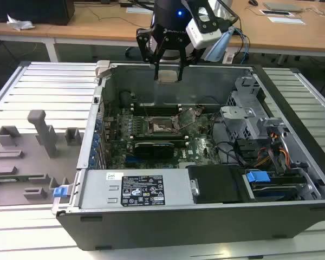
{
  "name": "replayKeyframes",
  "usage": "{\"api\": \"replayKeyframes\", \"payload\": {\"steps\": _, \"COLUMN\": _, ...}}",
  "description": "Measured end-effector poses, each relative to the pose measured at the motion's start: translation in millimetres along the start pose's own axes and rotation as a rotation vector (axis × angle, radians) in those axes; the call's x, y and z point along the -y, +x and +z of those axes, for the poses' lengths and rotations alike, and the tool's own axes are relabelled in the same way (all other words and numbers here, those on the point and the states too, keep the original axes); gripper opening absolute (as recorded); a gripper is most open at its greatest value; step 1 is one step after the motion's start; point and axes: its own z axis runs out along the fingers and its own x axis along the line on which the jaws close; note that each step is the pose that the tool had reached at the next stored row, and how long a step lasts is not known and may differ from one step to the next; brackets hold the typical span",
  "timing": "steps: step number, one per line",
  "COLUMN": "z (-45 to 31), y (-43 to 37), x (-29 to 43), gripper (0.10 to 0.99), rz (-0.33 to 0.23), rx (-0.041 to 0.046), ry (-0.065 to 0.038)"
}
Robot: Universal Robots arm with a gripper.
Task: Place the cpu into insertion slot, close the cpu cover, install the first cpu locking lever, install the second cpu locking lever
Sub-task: 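Place the cpu into insertion slot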
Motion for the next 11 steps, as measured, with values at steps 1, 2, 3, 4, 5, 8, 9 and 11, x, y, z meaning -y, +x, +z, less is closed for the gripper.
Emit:
{"api": "replayKeyframes", "payload": {"steps": 1, "z": 0.0, "y": 0.0, "x": 0.0, "gripper": 0.541, "rz": 0.000, "rx": 0.0000, "ry": 0.000}}
{"api": "replayKeyframes", "payload": {"steps": 2, "z": 0.0, "y": 0.0, "x": 0.0, "gripper": 0.541, "rz": 0.000, "rx": 0.0000, "ry": 0.000}}
{"api": "replayKeyframes", "payload": {"steps": 3, "z": 0.1, "y": 0.0, "x": 0.0, "gripper": 0.541, "rz": 0.000, "rx": 0.0001, "ry": 0.000}}
{"api": "replayKeyframes", "payload": {"steps": 4, "z": 3.0, "y": -0.1, "x": 0.3, "gripper": 0.541, "rz": 0.000, "rx": 0.0003, "ry": 0.000}}
{"api": "replayKeyframes", "payload": {"steps": 5, "z": 7.0, "y": -0.1, "x": 0.6, "gripper": 0.541, "rz": 0.000, "rx": 0.0004, "ry": 0.000}}
{"api": "replayKeyframes", "payload": {"steps": 8, "z": 14.1, "y": -0.2, "x": 0.5, "gripper": 0.541, "rz": 0.000, "rx": 0.0004, "ry": 0.000}}
{"api": "replayKeyframes", "payload": {"steps": 9, "z": 16.1, "y": -0.2, "x": 0.2, "gripper": 0.541, "rz": 0.000, "rx": 0.0004, "ry": 0.000}}
{"api": "replayKeyframes", "payload": {"steps": 11, "z": 20.3, "y": -0.3, "x": -0.2, "gripper": 0.541, "rz": 0.000, "rx": 0.0004, "ry": 0.000}}
